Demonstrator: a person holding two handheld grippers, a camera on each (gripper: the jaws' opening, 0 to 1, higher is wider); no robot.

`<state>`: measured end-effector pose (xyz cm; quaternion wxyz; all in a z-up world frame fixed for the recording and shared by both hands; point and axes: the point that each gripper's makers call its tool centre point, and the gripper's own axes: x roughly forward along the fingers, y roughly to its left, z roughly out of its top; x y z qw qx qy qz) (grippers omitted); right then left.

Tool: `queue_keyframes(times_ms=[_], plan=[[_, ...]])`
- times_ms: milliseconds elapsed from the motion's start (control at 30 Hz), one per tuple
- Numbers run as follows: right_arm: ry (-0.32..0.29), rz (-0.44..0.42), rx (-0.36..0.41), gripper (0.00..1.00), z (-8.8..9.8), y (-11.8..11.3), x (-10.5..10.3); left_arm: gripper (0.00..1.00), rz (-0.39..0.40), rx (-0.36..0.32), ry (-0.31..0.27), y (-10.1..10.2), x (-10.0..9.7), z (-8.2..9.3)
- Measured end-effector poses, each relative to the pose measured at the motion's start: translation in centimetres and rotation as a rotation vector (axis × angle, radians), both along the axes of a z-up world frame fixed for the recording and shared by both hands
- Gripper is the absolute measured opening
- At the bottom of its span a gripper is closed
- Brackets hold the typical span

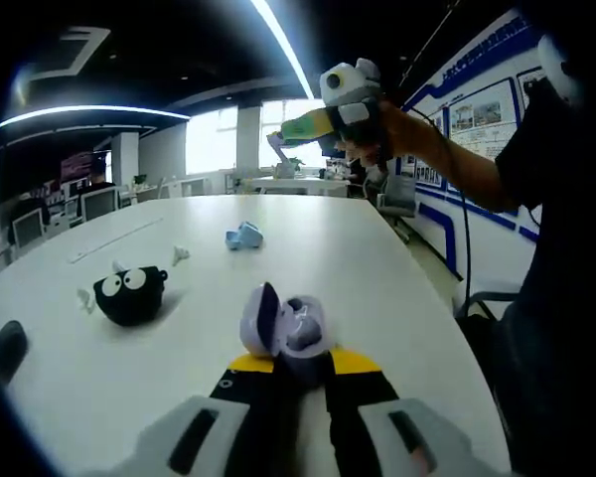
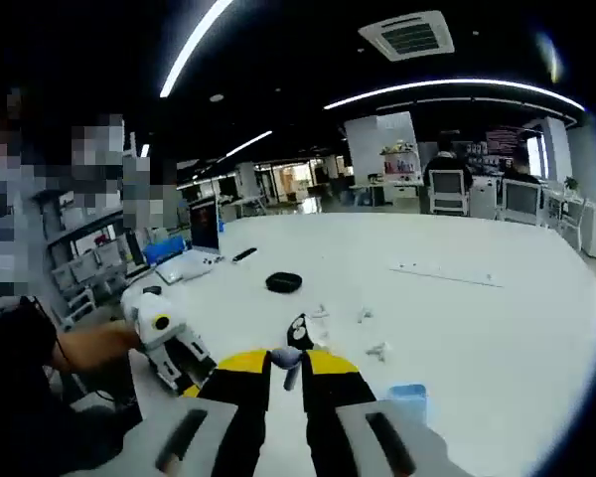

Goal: Pick up the earbuds from the table and place the earbuds into the earbud case

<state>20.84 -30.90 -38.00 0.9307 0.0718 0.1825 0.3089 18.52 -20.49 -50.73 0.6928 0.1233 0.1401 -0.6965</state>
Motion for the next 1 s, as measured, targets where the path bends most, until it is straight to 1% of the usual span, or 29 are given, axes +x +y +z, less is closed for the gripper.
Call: queue_keyframes(times_ms=[133,267,300,367,467,633,833,900,1000], plan=[[-0.019,-0.014,0.016,0.12,-0.8,1.3,-0.7,0.19,0.001,-0.001,0.0,0.0,0.0,0.0],[-0.07,-0.05,0.016,0.12,-1.2,2.5,-1.0,0.19,0.001,-0.002,0.001,0.0,0.0,0.0],[-0.089,-0.059,0.01,0.12,-1.2,2.8,-1.1,0.19,0.001,-0.002,0.0,0.0,0.0,0.0],[-0.107,-0.076,0.0,0.12,-1.5,3.6,-1.4,0.19,0.001,-0.002,0.001,0.0,0.0,0.0],[-0.148,-0.1,-0.055,0.12,-2.2,4.6,-1.6,0.19,0.001,-0.002,0.002,0.0,0.0,0.0],[-0.183,-0.122,-0.071,0.12,-3.2,6.8,-2.4,0.19,0.001,-0.002,0.001,0.0,0.0,0.0],[-0.21,-0.166,-0.065,0.12,-3.6,7.6,-2.6,0.19,0.001,-0.002,-0.001,0.0,0.0,0.0],[-0.219,-0.194,-0.03,0.12,-3.6,7.7,-2.7,0.19,0.001,-0.003,-0.001,0.0,0.0,0.0],[-0.215,-0.213,0.0,0.12,-3.9,8.0,-2.8,0.19,0.001,-0.003,-0.001,0.0,0.0,0.0]])
